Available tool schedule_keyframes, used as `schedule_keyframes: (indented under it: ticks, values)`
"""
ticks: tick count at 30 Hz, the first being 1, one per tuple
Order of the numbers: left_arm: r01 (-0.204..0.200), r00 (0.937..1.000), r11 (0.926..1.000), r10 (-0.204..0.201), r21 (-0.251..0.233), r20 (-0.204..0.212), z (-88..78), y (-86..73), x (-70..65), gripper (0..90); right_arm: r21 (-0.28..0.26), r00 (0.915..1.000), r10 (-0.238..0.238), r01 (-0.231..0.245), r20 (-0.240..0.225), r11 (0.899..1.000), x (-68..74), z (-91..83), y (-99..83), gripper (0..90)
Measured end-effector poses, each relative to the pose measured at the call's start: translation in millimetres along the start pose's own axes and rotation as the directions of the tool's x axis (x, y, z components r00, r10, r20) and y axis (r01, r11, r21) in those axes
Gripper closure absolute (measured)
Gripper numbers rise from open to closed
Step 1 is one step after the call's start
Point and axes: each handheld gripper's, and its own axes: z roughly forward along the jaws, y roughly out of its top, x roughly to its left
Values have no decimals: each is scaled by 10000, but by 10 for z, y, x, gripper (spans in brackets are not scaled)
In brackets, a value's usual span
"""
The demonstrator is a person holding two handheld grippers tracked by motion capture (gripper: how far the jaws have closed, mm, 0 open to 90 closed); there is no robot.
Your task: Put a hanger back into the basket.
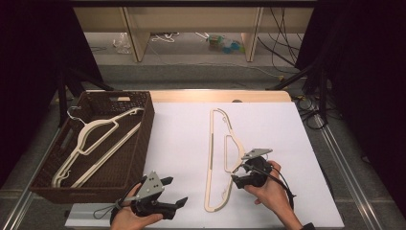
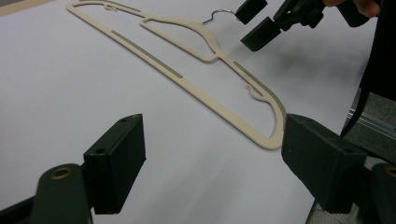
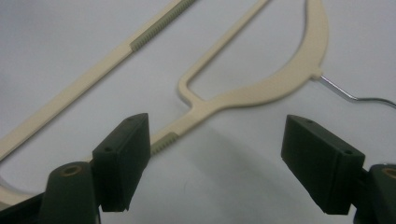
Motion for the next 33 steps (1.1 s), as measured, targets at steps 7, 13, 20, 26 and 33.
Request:
schedule_keyframes:
  ticks: [7,13,20,26,33]
  values:
    - [112,9999,9999,-112,-7,11,2,-3,-5,219,691,9994,-334,332,20,9971,59,156,83,259]
    - [-140,9999,9998,139,112,91,2,0,8,220,1269,9999,-101,86,114,9919,95,259,133,261]
    - [-164,9998,9997,163,172,66,2,-2,13,220,1839,9997,-212,189,109,9828,137,328,183,280]
    - [-87,9999,9999,87,73,115,-1,-3,4,222,2104,9990,-441,419,55,9767,154,328,194,326]
    - [-335,9994,9994,335,-12,57,-4,-6,4,228,2376,9934,-1014,1113,-533,9650,70,276,171,436]
